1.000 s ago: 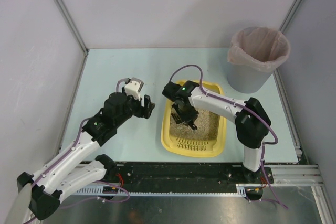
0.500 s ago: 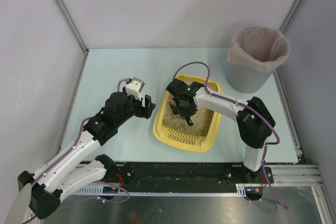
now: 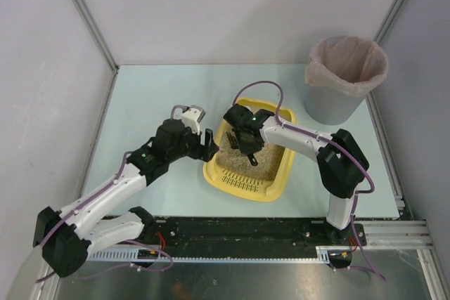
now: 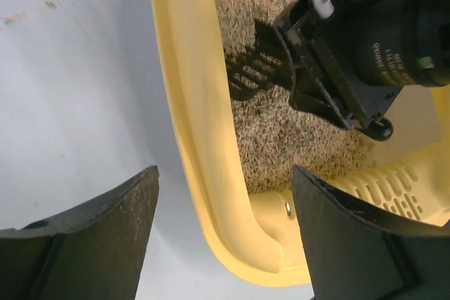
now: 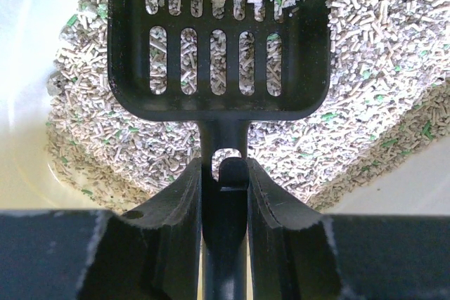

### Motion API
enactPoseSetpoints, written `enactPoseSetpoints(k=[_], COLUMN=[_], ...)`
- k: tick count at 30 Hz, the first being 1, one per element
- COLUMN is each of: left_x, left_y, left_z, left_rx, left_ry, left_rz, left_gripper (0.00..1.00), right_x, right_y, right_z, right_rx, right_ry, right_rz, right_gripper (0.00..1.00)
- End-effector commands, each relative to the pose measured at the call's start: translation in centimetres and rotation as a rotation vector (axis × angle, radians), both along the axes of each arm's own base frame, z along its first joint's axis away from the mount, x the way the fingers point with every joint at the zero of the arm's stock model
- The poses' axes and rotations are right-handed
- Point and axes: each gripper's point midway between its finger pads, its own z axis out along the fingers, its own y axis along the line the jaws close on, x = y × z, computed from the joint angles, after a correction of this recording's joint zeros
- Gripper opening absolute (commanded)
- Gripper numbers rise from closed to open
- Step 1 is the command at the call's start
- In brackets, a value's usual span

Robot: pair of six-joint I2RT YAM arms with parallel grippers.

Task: Clean the litter box

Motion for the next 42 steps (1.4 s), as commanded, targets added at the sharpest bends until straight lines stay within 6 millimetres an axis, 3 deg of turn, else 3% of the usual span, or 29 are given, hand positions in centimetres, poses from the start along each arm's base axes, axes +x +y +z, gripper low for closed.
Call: enactPoseSetpoints(k=[1, 12, 21, 30, 42], left_x=[0.3, -0.1, -0.2, -1.0, -1.7], left_y=[-1.6, -2.5, -1.9, -2.1, -2.5], left_z=[-1.4, -5.7, -7.0, -8.9, -9.3], left_rx=[-0.060, 0.025, 0.096, 0.147, 0.151], left_ry=[0.076, 0.128, 0.107, 0.132, 0.139], left_rz=[0.030, 0.050, 0.091, 0.081, 0.058], left_gripper=[0.80, 0.76, 0.69, 0.64, 0.61], right_x=[3.2, 4.0, 6.0, 7.8, 10.4], right_y=[0.2, -1.0, -0.2, -1.2, -0.4], right_z=[2.5, 1.9, 2.1, 1.5, 1.8], right_rx=[0.035, -0.074, -0.078, -0.124, -0.122], right_ry=[-0.142, -0.133, -0.147, -0.152, -0.288], right_rz=[-0.048, -0.050, -0.053, -0.089, -0.126], right_gripper=[0.00, 0.00, 0.00, 0.00, 0.00])
